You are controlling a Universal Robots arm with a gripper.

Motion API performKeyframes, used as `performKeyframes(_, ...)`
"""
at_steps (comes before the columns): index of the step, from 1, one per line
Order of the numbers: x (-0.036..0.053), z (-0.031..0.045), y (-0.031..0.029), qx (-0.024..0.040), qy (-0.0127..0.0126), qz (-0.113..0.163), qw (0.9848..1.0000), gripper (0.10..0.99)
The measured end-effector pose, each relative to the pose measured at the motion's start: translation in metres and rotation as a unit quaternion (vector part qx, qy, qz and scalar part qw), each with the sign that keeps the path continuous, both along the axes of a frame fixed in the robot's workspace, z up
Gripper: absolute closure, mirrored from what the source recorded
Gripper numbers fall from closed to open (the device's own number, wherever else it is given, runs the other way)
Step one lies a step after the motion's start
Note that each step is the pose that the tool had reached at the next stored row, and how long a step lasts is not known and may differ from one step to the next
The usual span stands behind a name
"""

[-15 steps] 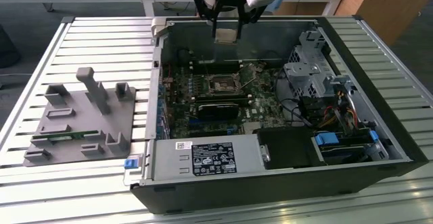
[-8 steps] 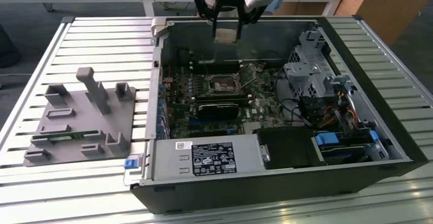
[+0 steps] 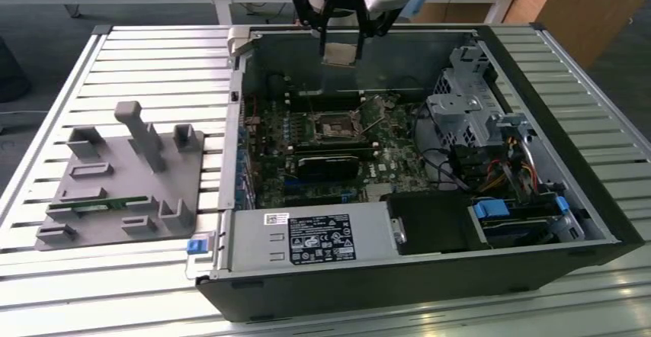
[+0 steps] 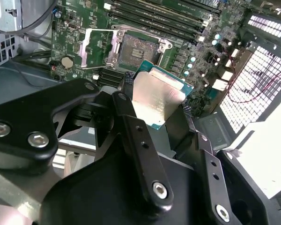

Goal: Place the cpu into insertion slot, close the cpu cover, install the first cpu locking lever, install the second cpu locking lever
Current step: 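Place the cpu into insertion slot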

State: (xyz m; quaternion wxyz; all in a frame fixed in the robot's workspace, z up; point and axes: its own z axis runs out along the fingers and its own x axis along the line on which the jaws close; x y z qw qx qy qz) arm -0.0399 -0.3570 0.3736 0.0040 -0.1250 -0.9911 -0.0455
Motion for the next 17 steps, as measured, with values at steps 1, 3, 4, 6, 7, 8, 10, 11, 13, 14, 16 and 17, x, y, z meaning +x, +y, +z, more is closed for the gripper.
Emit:
performKeyframes(1,0.0,0.0,0.0,0.0,0.0,-0.003,1.0,0.561)
performKeyframes(3,0.0,0.0,0.0,0.0,0.0,-0.008,1.0,0.561)
performKeyframes(4,0.0,0.0,0.0,0.0,0.0,-0.011,0.9999,0.561)
performKeyframes(6,0.0,-0.0001,0.0,0.0,0.0,-0.016,0.9999,0.561)
performKeyframes(7,0.0,-0.0001,0.0,0.0,0.0,-0.019,0.9998,0.561)
performKeyframes(8,0.0,-0.0001,0.0,0.0,0.0,-0.021,0.9998,0.561)
performKeyframes(10,0.0,-0.0002,0.0,-0.0001,0.0,-0.027,0.9996,0.561)
performKeyframes(11,0.0,-0.0002,0.0,-0.0001,0.0,-0.03,0.9995,0.561)
performKeyframes(13,0.0,-0.0002,0.0,-0.0001,0.0,-0.036,0.9993,0.561)
performKeyframes(14,0.0,-0.0003,0.0,-0.0001,0.0,-0.039,0.9992,0.561)
performKeyframes(16,0.0,-0.0003,0.0,0.0,0.0,-0.046,0.9989,0.561)
performKeyframes(17,0.0,-0.0004,0.0,0.0,0.0,-0.05,0.9988,0.561)
